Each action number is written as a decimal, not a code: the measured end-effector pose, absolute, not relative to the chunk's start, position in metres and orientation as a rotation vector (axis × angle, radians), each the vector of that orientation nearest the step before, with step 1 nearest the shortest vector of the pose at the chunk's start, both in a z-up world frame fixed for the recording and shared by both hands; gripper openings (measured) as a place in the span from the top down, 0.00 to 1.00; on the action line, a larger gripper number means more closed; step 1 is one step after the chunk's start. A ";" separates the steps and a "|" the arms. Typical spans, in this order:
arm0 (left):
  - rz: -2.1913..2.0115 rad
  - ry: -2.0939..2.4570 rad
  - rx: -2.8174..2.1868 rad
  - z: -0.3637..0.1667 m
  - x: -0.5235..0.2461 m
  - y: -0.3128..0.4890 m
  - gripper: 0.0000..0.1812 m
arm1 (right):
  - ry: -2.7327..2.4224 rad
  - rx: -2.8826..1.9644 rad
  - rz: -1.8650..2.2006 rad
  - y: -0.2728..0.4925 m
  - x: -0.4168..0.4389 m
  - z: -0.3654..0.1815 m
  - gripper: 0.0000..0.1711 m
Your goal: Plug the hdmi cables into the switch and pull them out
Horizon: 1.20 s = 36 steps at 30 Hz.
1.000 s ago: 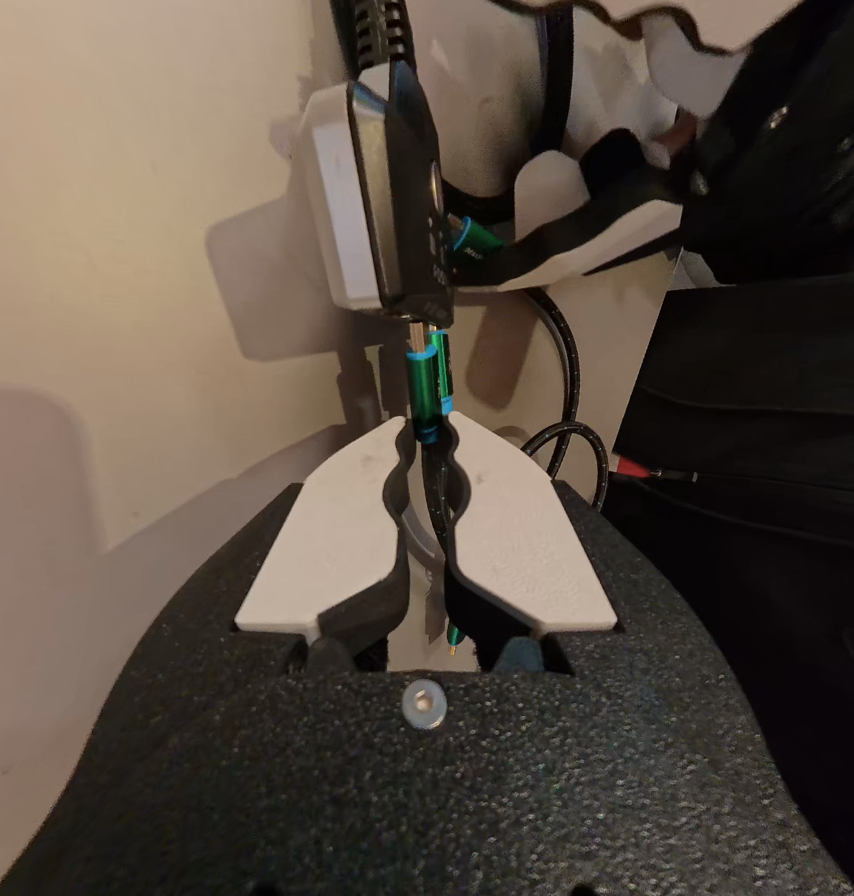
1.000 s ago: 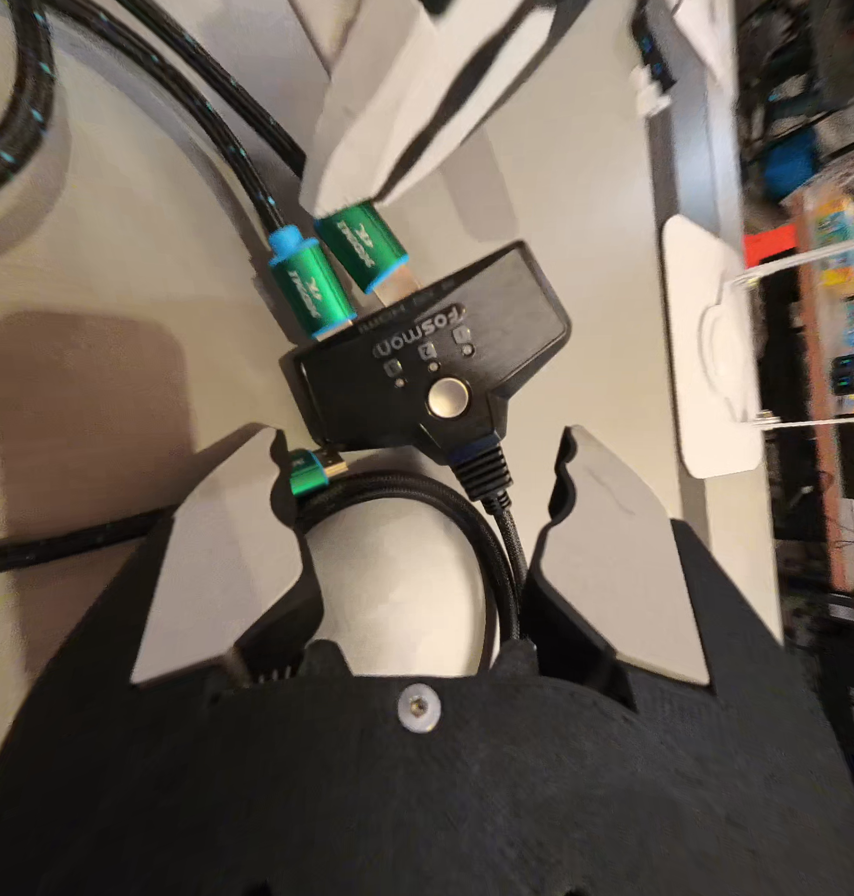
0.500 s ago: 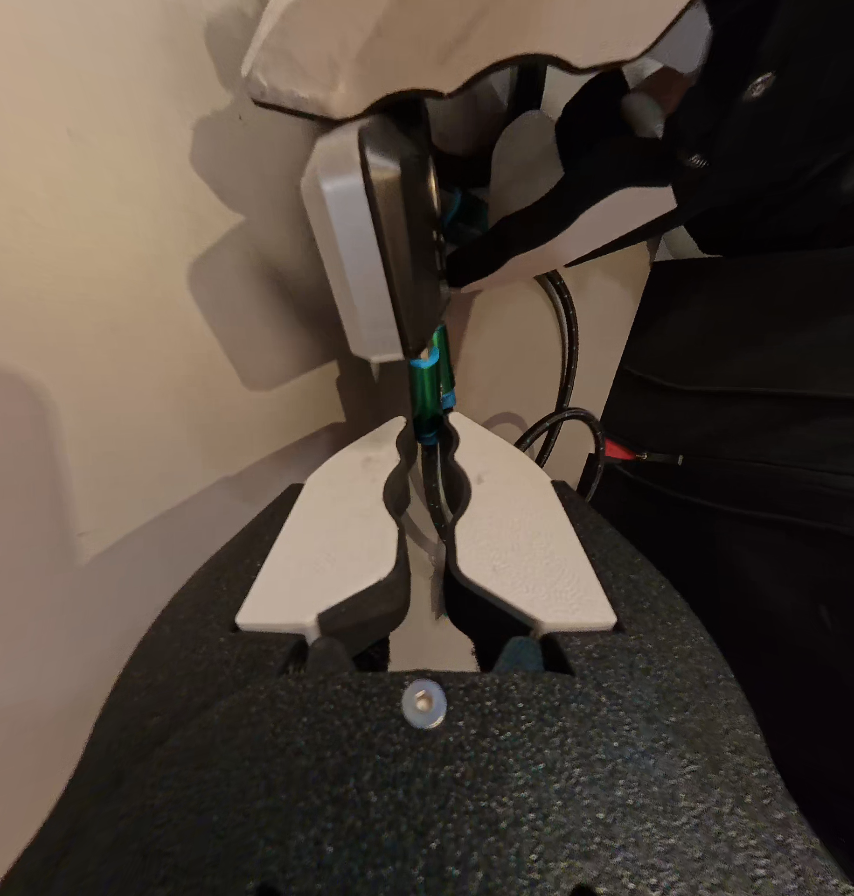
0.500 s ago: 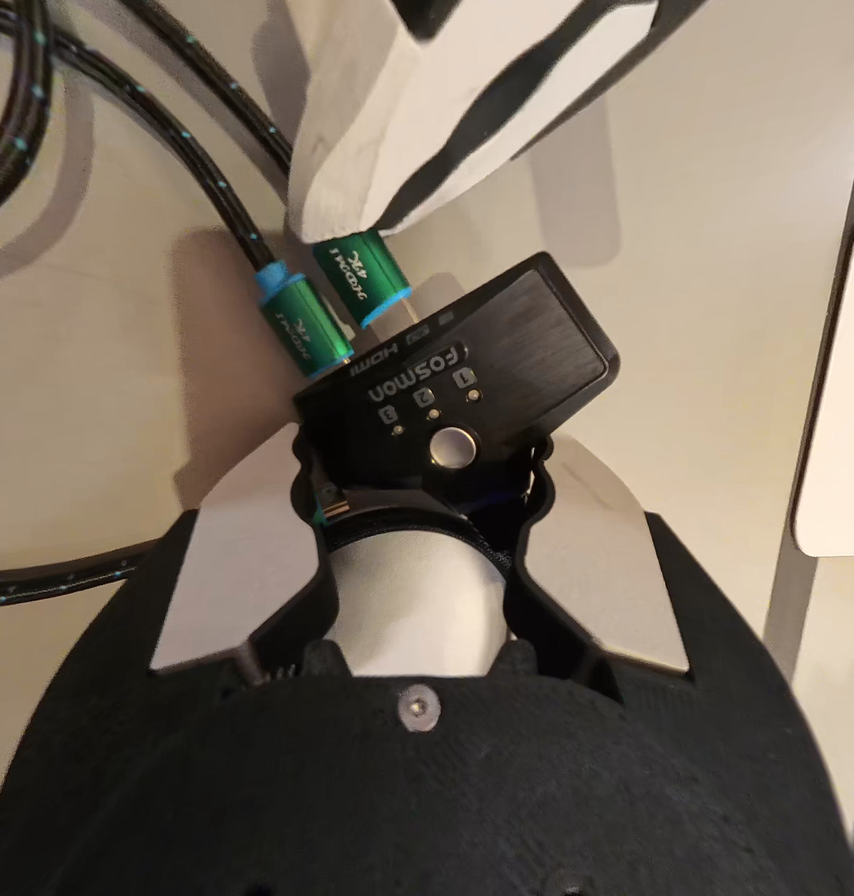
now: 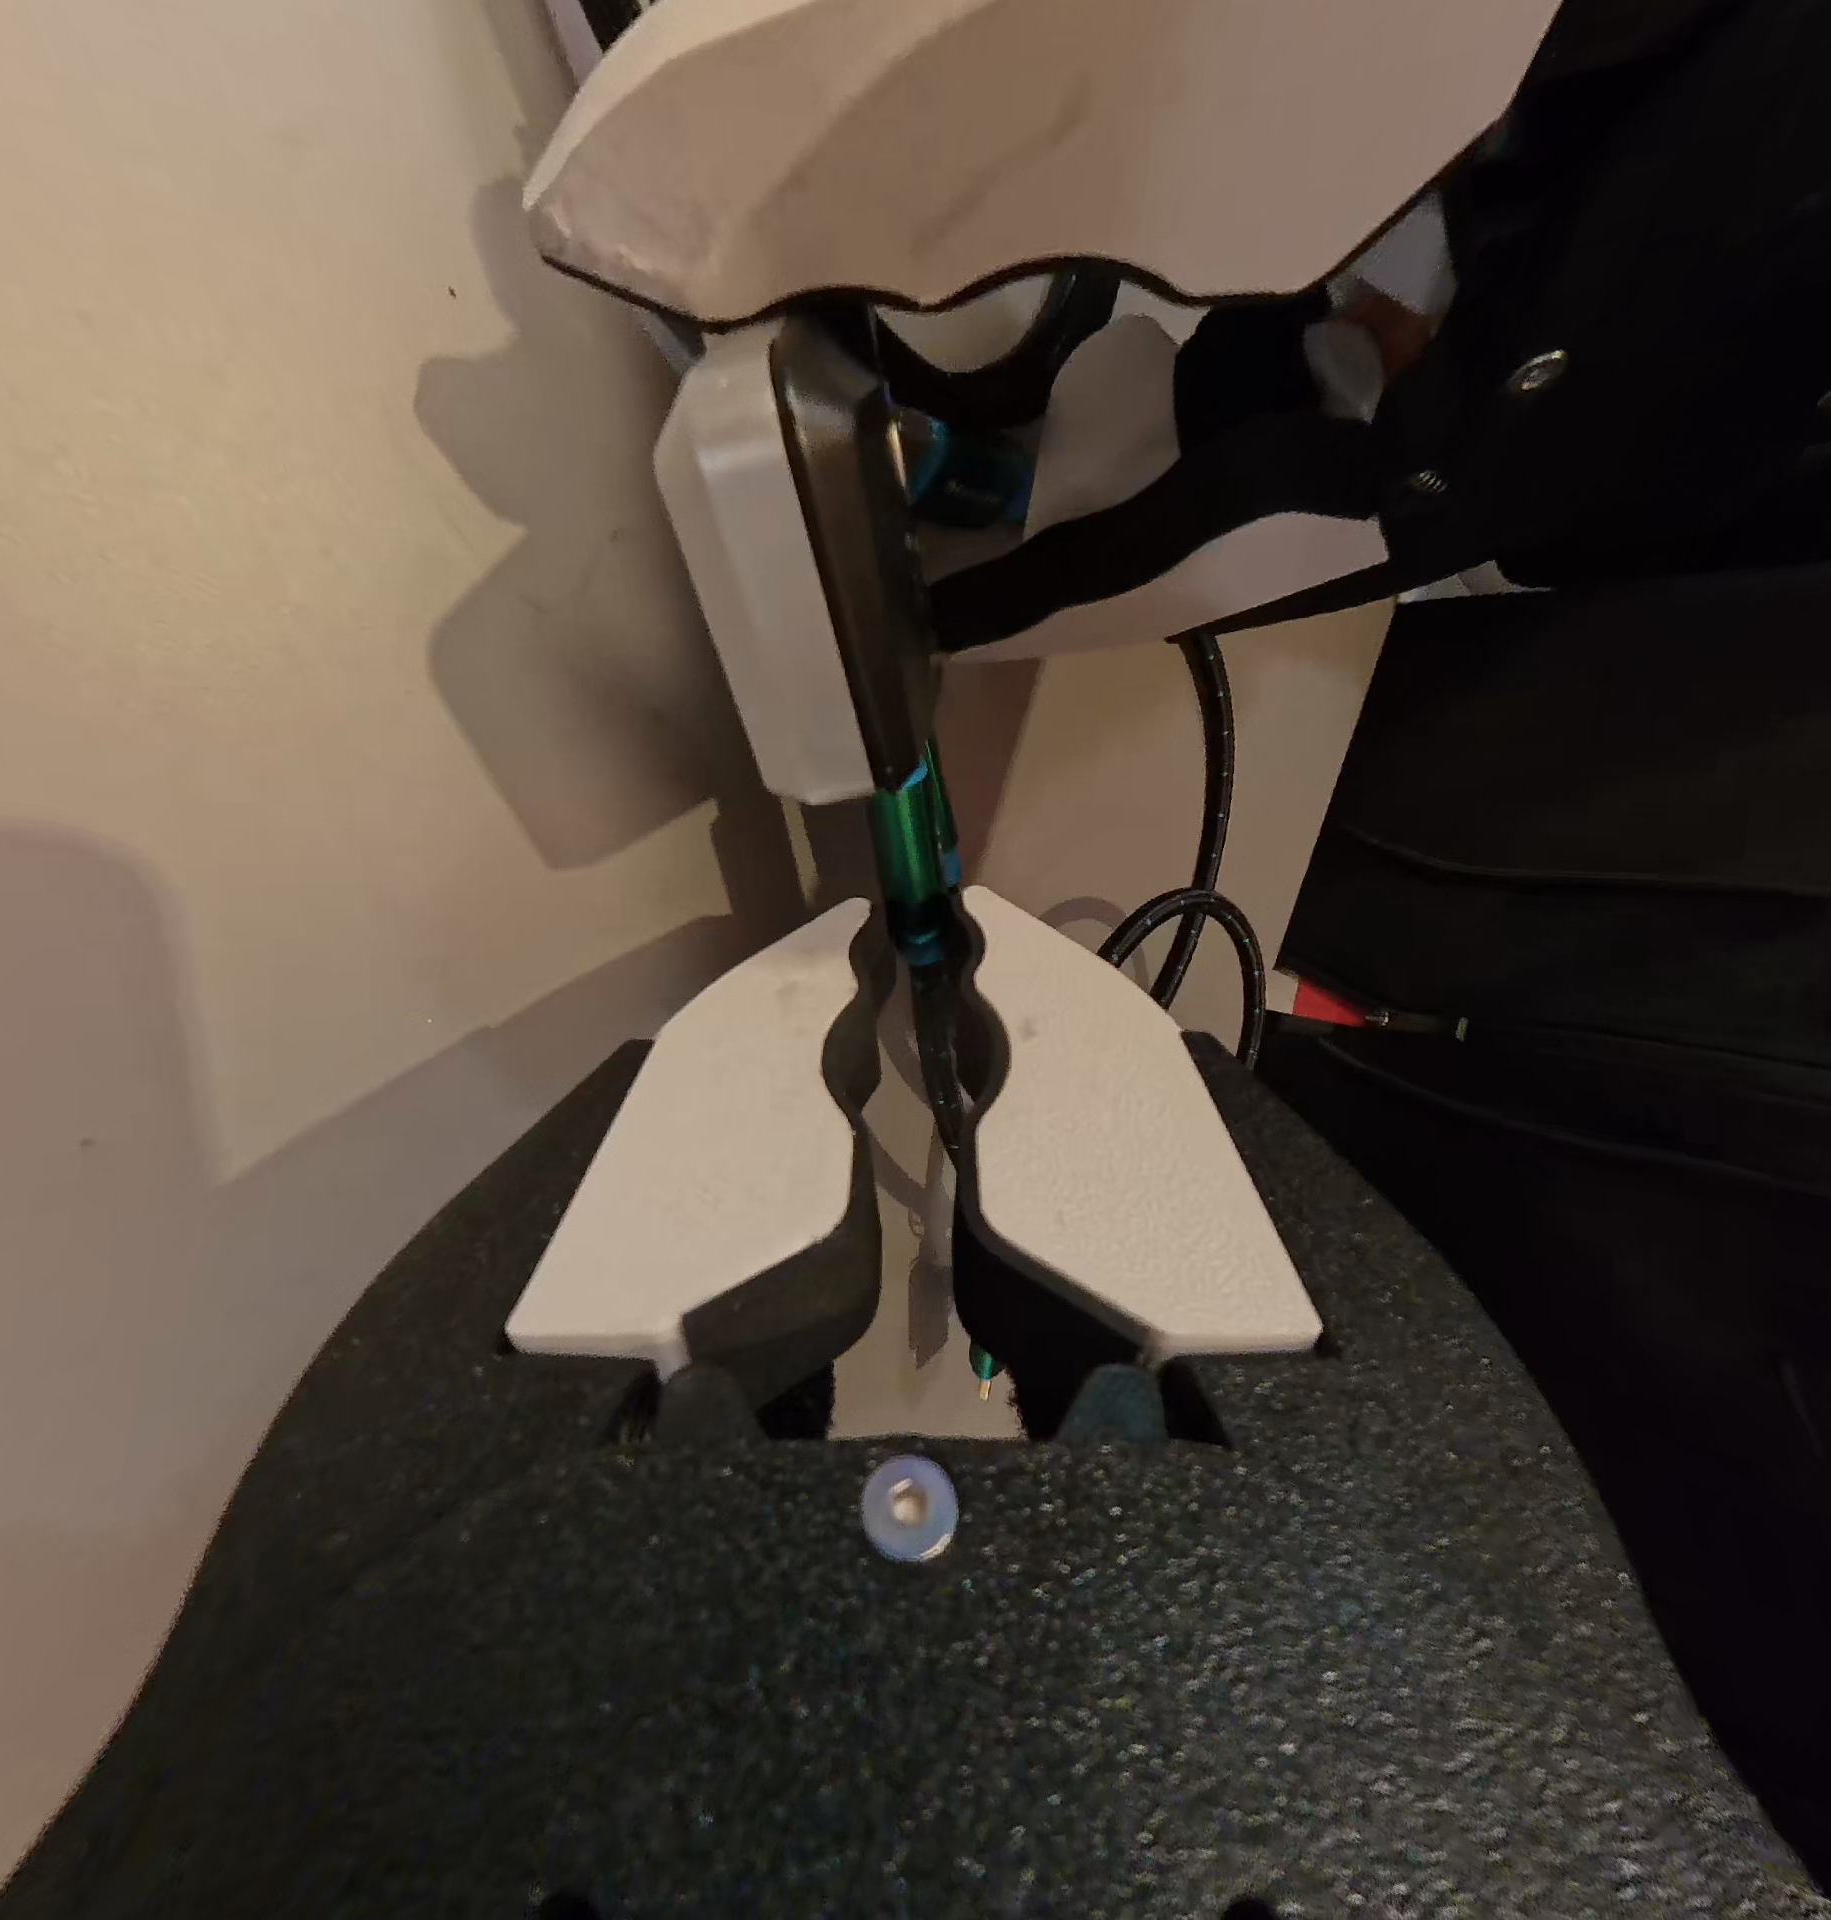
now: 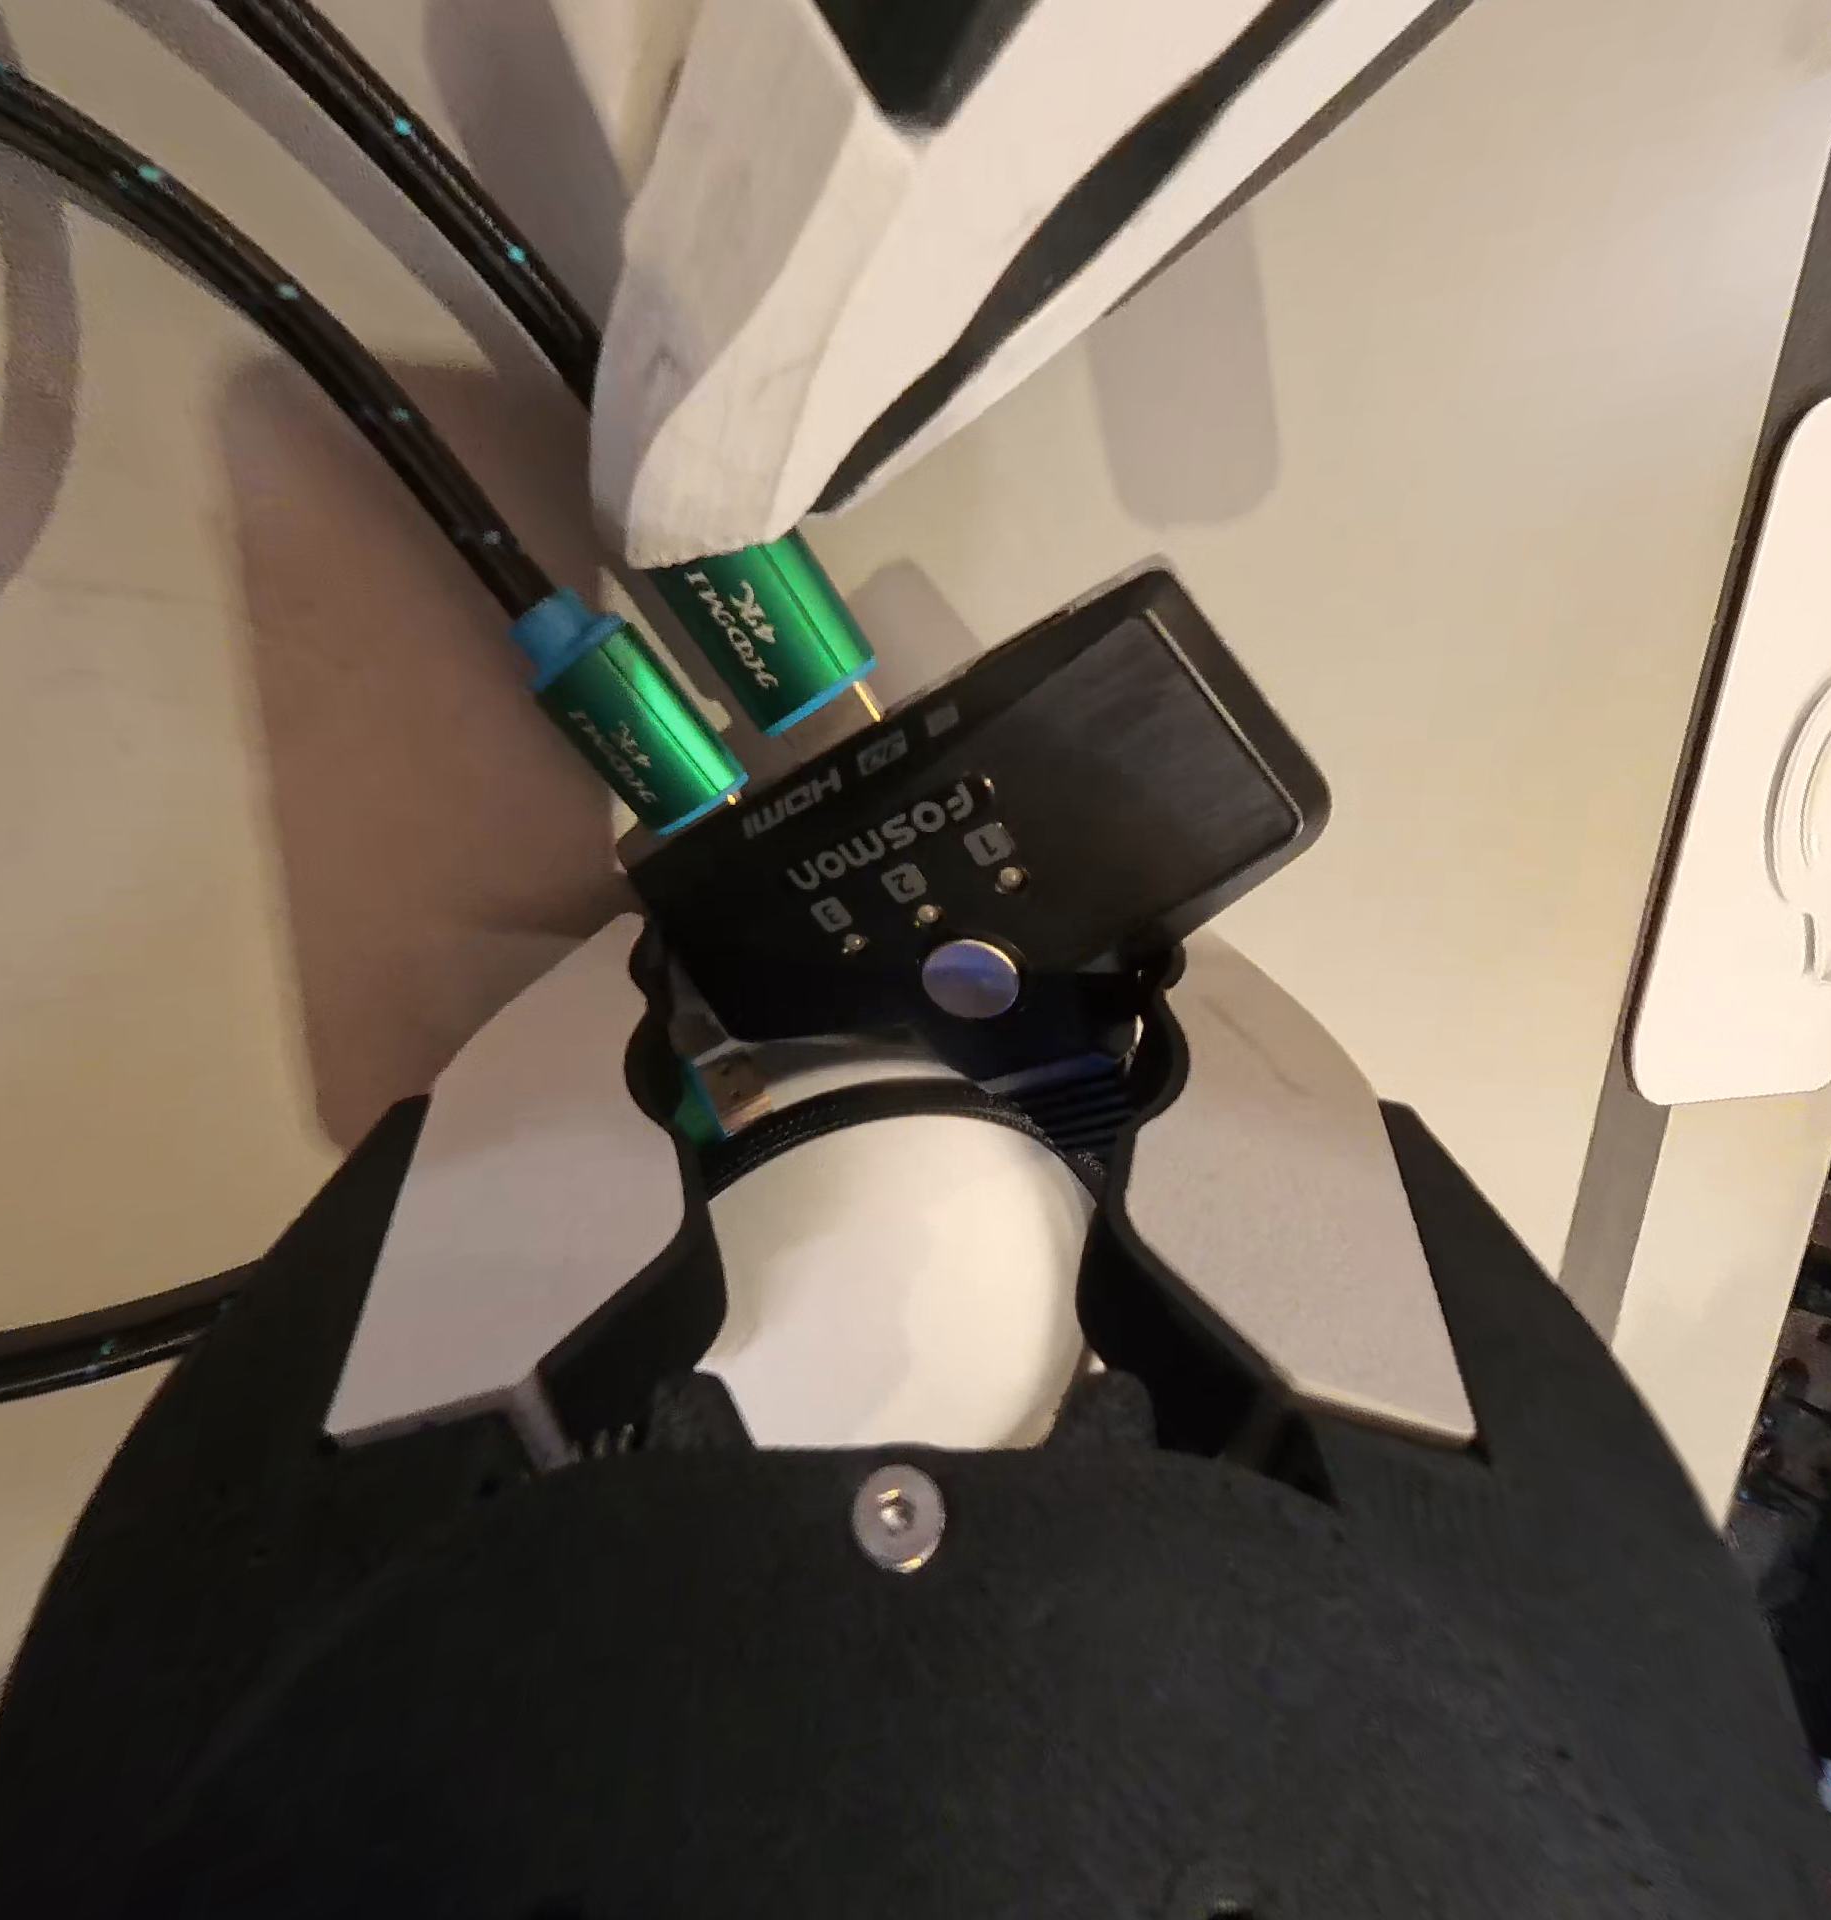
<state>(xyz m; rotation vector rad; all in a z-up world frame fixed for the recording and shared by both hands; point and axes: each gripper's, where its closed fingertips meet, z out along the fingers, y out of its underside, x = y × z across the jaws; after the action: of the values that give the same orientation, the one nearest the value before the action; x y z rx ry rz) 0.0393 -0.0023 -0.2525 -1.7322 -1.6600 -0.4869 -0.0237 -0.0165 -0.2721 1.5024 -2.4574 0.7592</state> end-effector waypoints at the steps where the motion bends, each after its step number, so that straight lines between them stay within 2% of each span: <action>1: -0.472 -1.665 -1.731 -0.252 0.038 -0.003 0.95 | -2.468 1.497 0.772 -0.017 -0.024 -0.272 0.50; 14: -0.306 -1.613 -1.688 -0.249 0.032 -0.007 0.94 | -2.555 1.420 0.950 -0.020 -0.024 -0.271 0.48; 18: -0.334 -1.596 -1.610 -0.256 0.048 -0.004 0.79 | -2.604 1.331 0.982 -0.018 -0.027 -0.272 0.48; 20: -0.308 -1.590 -1.617 -0.262 0.055 -0.003 0.77 | -2.624 1.315 1.027 -0.016 -0.024 -0.270 0.48; 23: -0.276 -1.561 -1.572 -0.262 0.053 -0.001 0.80 | -2.633 1.315 1.064 -0.015 -0.017 -0.270 0.48; 25: -0.268 -1.534 -1.550 -0.259 0.050 0.000 0.94 | -2.622 1.315 1.073 -0.016 -0.014 -0.269 0.48; 36: -0.291 -1.602 -1.601 -0.254 0.057 0.002 0.97 | -2.569 1.356 1.146 -0.014 -0.006 -0.263 0.48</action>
<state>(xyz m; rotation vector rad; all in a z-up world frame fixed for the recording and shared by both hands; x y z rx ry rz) 0.0572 0.0015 -0.2544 -1.6010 -1.6024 -0.2909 -0.0059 -0.0135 -0.2634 1.3560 -2.5695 1.1456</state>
